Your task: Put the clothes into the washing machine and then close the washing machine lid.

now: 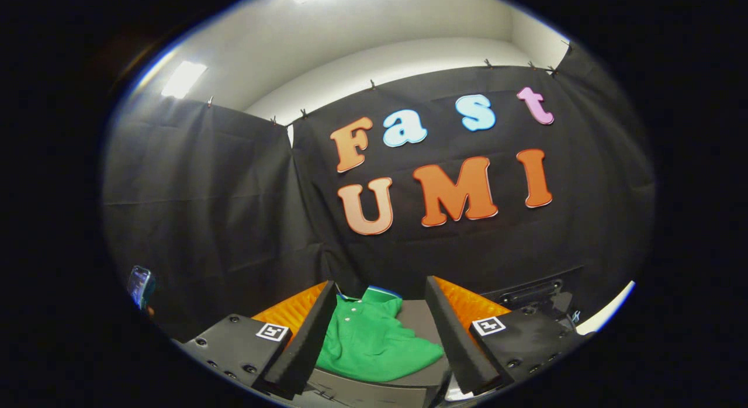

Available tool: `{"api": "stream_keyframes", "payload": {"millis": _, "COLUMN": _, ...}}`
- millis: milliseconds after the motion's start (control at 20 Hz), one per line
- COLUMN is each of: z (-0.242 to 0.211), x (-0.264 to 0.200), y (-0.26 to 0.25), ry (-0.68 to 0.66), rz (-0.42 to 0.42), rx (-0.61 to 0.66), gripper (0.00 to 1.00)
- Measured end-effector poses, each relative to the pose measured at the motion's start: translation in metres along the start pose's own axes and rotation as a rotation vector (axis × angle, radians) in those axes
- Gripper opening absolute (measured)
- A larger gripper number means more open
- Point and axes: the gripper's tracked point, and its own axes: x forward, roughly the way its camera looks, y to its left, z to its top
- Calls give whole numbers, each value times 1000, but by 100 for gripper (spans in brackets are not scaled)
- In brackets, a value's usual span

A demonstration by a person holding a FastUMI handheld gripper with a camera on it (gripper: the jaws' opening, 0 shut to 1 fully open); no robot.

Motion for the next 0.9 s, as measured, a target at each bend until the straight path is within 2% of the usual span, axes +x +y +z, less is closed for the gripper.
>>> {"api": "stream_keyframes", "payload": {"millis": 200, "z": -58, "x": 76, "y": 36, "ry": 162, "rz": 31, "rx": -23, "gripper": 98}}
{"api": "stream_keyframes", "payload": {"millis": 450, "z": -141, "x": 150, "y": 36, "ry": 408, "rz": -37, "rx": -85, "gripper": 99}}
{"api": "stream_keyframes", "payload": {"millis": 650, "z": -187, "x": 157, "y": 33, "ry": 517, "rz": -43, "rx": -99, "gripper": 99}}
{"api": "stream_keyframes", "payload": {"millis": 900, "z": -193, "x": 156, "y": 32, "ry": 506, "rz": -28, "rx": -142, "gripper": 96}}
